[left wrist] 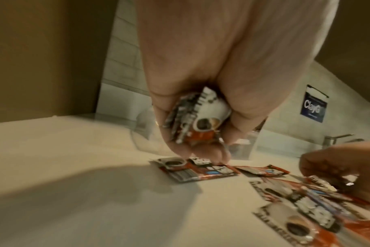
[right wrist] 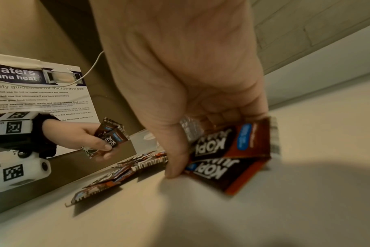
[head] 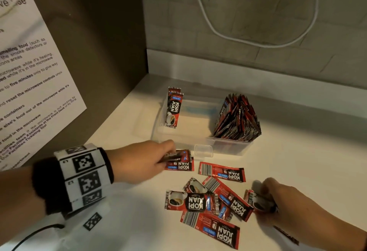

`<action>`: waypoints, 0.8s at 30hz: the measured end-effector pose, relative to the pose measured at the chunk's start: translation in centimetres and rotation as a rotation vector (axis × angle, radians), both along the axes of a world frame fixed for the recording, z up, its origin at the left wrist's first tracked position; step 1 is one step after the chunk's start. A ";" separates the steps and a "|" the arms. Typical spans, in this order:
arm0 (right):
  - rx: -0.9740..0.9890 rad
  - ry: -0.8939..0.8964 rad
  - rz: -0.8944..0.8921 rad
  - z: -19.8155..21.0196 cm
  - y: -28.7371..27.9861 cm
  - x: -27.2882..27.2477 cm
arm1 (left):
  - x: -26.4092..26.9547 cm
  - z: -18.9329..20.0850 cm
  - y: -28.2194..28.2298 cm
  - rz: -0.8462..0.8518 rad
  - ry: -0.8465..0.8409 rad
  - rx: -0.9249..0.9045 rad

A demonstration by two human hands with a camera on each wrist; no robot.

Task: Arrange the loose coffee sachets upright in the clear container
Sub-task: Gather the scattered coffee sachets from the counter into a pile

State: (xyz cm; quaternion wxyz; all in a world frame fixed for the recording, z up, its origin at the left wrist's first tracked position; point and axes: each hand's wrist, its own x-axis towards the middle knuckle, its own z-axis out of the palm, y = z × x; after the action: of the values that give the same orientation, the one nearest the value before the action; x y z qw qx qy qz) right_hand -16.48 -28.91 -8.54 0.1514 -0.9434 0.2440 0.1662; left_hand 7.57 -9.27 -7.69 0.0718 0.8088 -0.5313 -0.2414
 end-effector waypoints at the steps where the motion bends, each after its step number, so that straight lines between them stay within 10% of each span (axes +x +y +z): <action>1: 0.014 0.019 0.008 -0.1 0.0 0.1 | 0.5 -0.2 0.1 0.032 -0.027 -0.002; 24: -0.144 -0.077 0.243 -0.5 0.8 7.1 | 0.7 -0.7 0.2 -0.001 -0.100 0.196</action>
State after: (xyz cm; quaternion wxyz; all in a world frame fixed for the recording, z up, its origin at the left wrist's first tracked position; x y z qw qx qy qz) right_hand -9.40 -28.16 -9.01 0.0714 -0.9801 0.1334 0.1288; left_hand 8.27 -9.10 -8.35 -0.0344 0.8228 -0.5085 -0.2514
